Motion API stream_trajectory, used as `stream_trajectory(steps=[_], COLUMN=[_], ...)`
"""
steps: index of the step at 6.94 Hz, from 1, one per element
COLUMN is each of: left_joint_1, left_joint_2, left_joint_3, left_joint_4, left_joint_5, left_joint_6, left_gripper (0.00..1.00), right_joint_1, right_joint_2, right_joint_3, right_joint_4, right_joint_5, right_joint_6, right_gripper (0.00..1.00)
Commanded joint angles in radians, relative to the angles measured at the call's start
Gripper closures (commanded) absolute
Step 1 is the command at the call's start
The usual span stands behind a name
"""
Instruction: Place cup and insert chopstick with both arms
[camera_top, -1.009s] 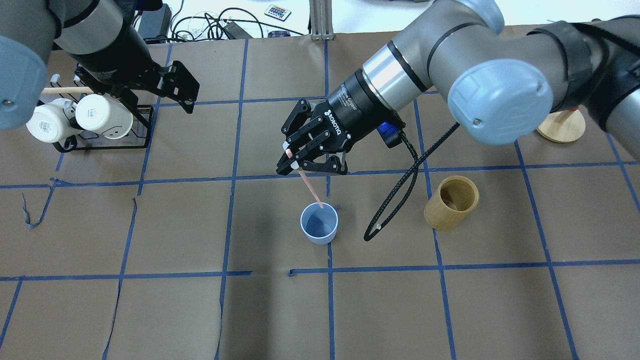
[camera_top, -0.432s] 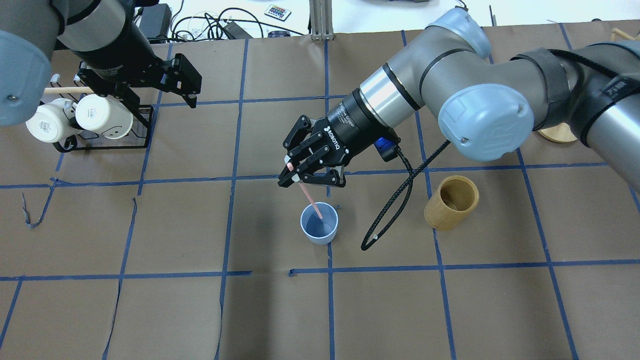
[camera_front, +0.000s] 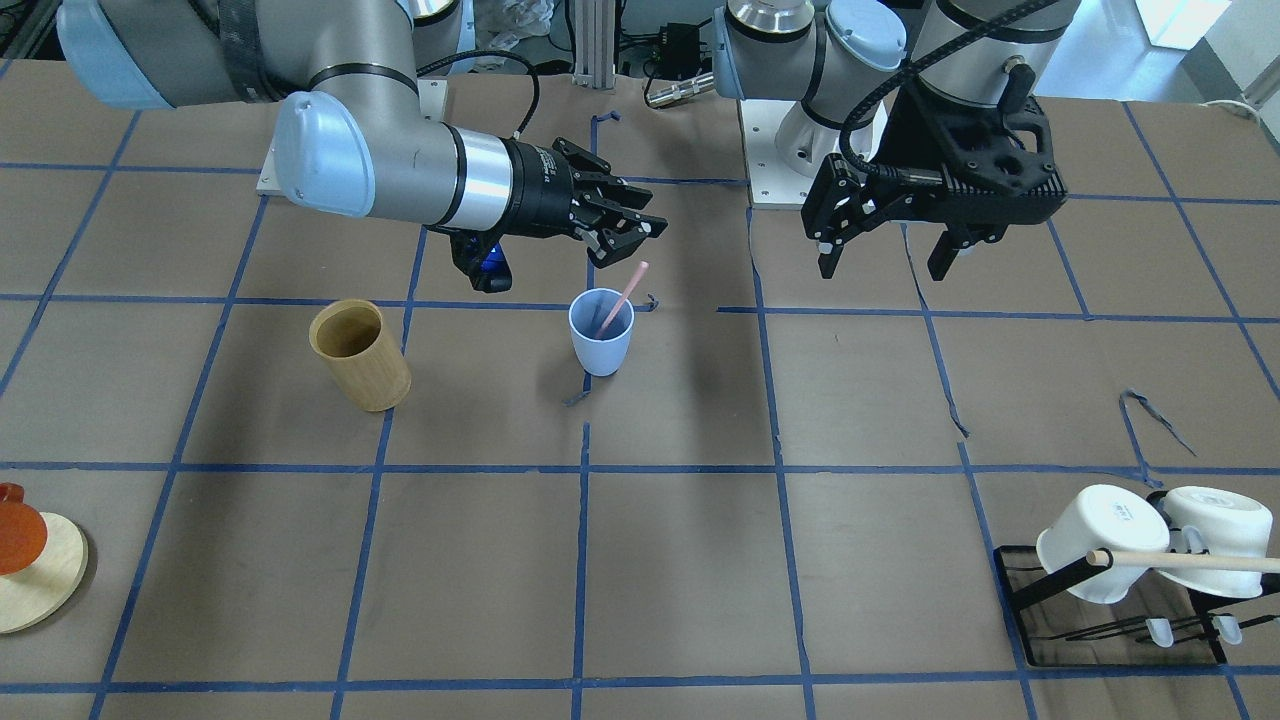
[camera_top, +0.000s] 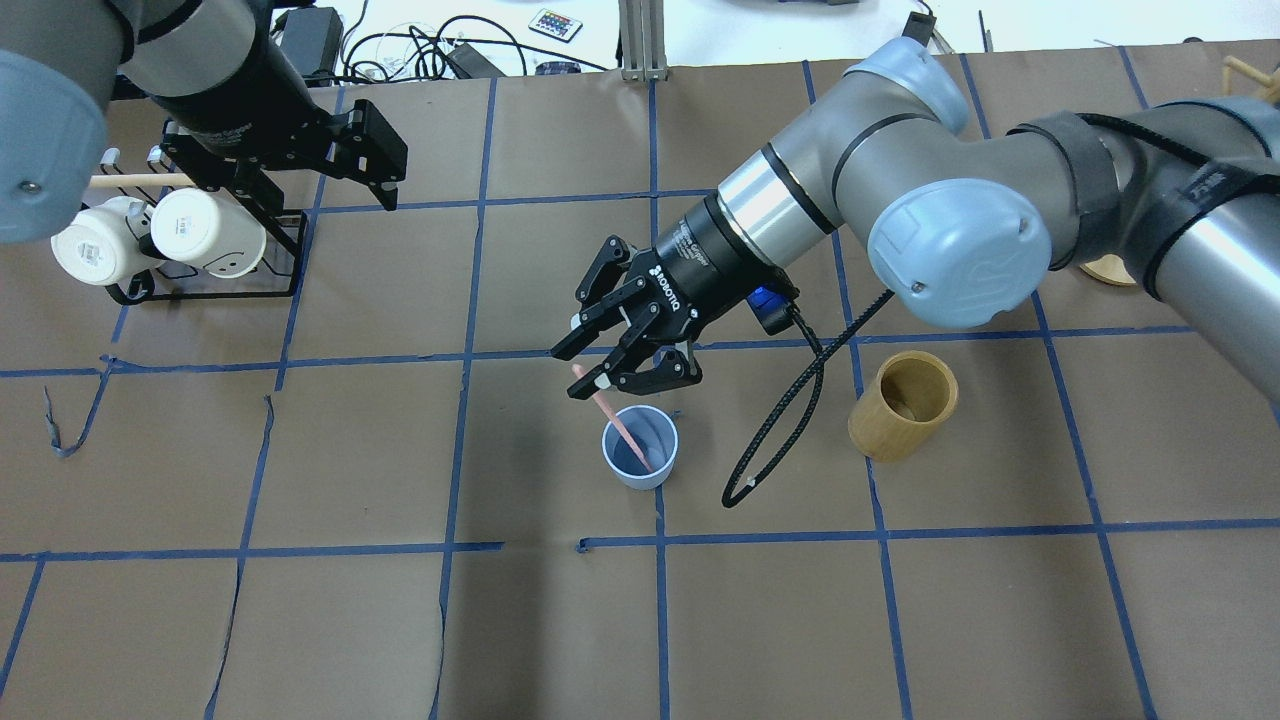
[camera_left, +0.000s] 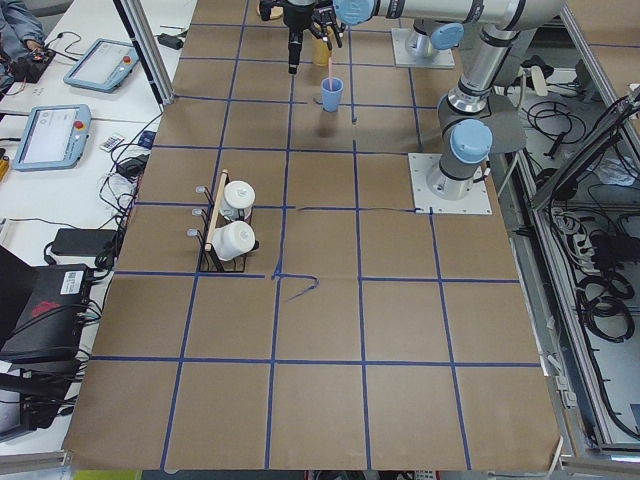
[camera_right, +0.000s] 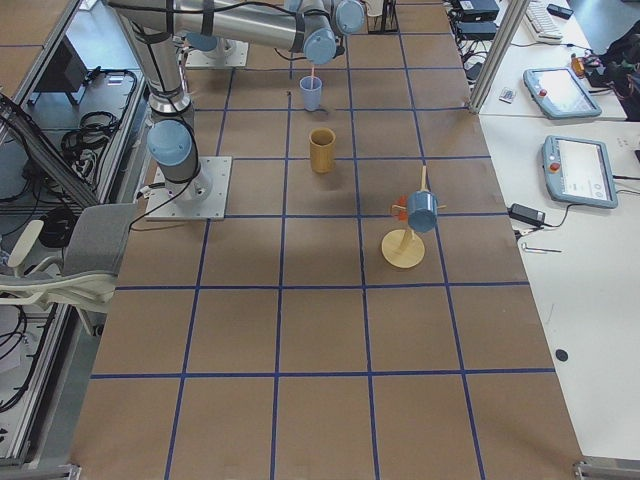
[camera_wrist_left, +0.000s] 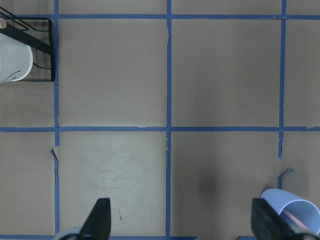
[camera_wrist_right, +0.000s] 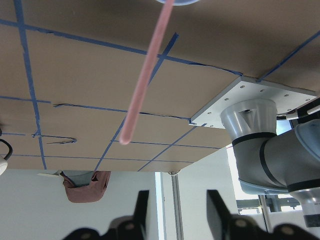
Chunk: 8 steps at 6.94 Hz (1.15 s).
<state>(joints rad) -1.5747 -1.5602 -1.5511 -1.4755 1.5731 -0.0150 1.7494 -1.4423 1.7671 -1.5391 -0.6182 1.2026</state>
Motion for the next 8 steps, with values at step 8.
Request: stream_trajectory(steps=[8], left_joint_1=[-0.013], left_joint_2=[-0.001], left_joint_3=[0.003], left_joint_4=[-0.005], left_joint_5=[-0.035], left_joint_6=[-0.057], left_gripper=[0.00], right_joint_1=[-0.059], right_joint_2=[-0.021], right_joint_3=[-0.244], right_joint_4=[0.002], right_joint_5=[-0.655], right_joint_6=[-0.422], right_gripper=[0.00])
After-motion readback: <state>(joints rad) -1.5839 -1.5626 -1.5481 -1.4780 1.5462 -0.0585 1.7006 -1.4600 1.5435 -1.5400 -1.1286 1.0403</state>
